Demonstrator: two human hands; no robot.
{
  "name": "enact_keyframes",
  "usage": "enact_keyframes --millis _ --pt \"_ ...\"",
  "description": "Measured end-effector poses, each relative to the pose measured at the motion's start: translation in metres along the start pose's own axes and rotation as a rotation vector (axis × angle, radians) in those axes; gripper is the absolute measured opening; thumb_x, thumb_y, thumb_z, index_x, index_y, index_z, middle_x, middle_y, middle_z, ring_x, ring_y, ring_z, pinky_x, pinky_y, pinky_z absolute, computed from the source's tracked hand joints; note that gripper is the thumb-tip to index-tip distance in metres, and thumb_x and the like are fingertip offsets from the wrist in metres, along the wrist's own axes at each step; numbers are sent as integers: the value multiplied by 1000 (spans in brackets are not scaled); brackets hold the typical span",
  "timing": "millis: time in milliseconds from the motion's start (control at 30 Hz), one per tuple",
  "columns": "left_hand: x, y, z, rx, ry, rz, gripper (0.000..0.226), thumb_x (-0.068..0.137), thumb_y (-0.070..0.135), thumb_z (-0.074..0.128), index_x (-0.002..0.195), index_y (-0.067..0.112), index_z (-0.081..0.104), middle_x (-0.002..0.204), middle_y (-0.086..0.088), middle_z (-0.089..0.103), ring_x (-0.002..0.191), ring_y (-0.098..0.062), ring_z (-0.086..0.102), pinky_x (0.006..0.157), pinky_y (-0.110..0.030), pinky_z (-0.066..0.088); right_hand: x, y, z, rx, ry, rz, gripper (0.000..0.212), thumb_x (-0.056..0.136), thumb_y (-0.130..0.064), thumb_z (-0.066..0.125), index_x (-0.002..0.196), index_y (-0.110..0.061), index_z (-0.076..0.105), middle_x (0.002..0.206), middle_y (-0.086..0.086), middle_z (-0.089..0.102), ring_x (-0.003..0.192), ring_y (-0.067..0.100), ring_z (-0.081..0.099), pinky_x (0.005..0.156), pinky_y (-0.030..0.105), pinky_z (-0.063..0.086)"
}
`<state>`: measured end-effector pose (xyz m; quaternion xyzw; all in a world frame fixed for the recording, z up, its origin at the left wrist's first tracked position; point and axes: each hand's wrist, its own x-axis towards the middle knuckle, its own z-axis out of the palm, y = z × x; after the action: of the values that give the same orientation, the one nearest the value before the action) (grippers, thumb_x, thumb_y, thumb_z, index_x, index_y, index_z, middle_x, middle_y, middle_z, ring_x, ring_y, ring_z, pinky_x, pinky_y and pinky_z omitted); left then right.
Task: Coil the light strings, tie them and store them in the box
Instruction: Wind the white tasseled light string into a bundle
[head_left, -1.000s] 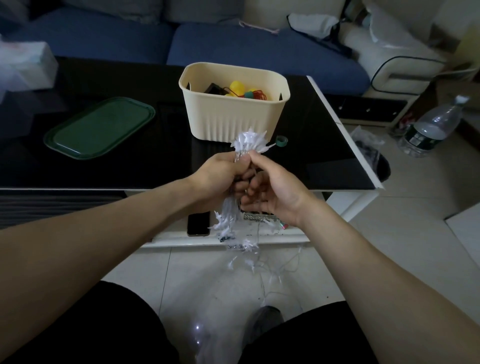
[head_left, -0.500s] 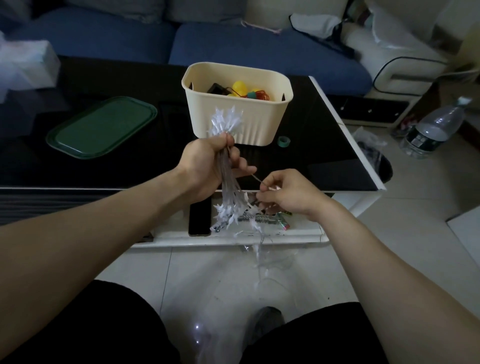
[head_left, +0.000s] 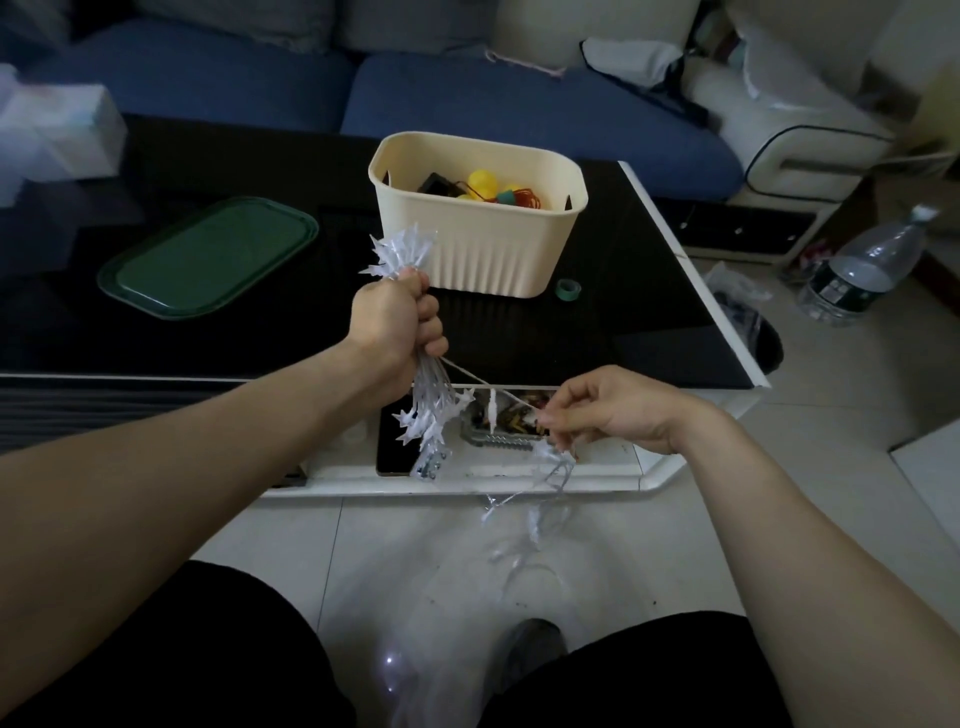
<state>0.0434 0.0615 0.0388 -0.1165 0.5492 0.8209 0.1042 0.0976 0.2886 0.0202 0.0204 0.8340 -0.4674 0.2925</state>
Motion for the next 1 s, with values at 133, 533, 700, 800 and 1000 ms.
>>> enact_keyframes --millis 133,533,700,800,1000 --pt "-3 2 -1 12 -18 -34 31 99 11 33 69 18 40 53 4 25 43 -11 17 44 -24 17 0 -2 0 -54 71 -6 14 95 -25 69 89 -13 73 84 -2 75 83 3 67 90 30 44" --pt "-4 -15 7 130 -94 -52 22 104 13 39 84 13 46 63 -2 43 42 -13 42 43 -23 40 7 -25 32 -14 149 -208 8 93 -15 71 96 -9 75 74 0 72 66 9 63 67 24 54" --pt "-7 -20 9 250 -110 -155 17 105 14 38 94 6 49 69 -10 56 48 -20 57 47 -31 54 9 -25 37 -31 83 -221 16 87 0 73 93 -15 77 92 13 77 79 15 69 83 32 59" --pt "-8 -24 10 375 -128 -186 18 104 13 40 95 3 51 72 -13 60 53 -23 60 57 -37 57 12 -25 41 -36 86 -222 14 84 3 76 88 -10 73 73 7 73 66 12 68 72 30 59" --pt "-14 -29 10 574 -272 -259 29 105 10 38 88 -3 58 70 -16 63 56 -26 60 67 -44 56 15 -28 49 139 79 -157 34 79 14 76 78 -7 49 64 13 66 61 28 73 61 38 63"
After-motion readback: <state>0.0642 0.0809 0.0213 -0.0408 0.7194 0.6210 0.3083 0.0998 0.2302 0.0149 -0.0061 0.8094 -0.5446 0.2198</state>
